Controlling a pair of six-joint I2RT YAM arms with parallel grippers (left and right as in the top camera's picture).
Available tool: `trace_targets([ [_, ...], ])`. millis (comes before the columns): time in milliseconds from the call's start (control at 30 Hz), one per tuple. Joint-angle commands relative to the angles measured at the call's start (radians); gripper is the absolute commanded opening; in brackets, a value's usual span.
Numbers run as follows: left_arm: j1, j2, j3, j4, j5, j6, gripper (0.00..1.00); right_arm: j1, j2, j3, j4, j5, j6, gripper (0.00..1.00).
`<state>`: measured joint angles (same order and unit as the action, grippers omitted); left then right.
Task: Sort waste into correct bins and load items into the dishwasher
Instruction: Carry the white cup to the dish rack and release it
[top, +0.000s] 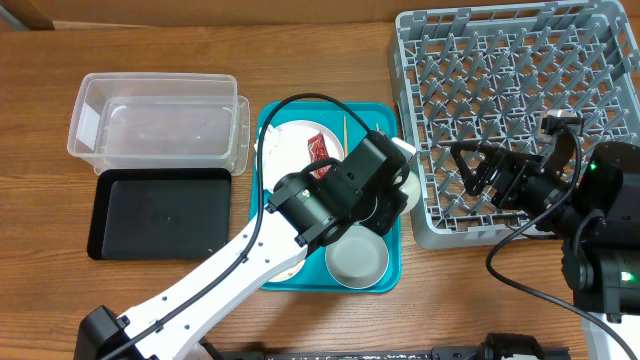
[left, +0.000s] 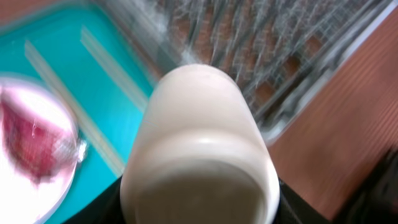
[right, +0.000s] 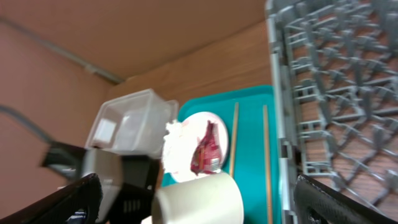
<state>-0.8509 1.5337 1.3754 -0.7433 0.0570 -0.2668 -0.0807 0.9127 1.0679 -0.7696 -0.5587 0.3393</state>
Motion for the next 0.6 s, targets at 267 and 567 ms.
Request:
trace_targets([
  [267,-0.035,0.204,0.015,0.344,0.175,0.029,0.23,-0.095,-0.008,0.089,0.035,0.079,0.085,1.00],
  [567,-0.080,0.277,0.015,0.354,0.205,0.063,0.31,-0.095,-0.008,0.089,0.016,0.079,0.084,1.00],
])
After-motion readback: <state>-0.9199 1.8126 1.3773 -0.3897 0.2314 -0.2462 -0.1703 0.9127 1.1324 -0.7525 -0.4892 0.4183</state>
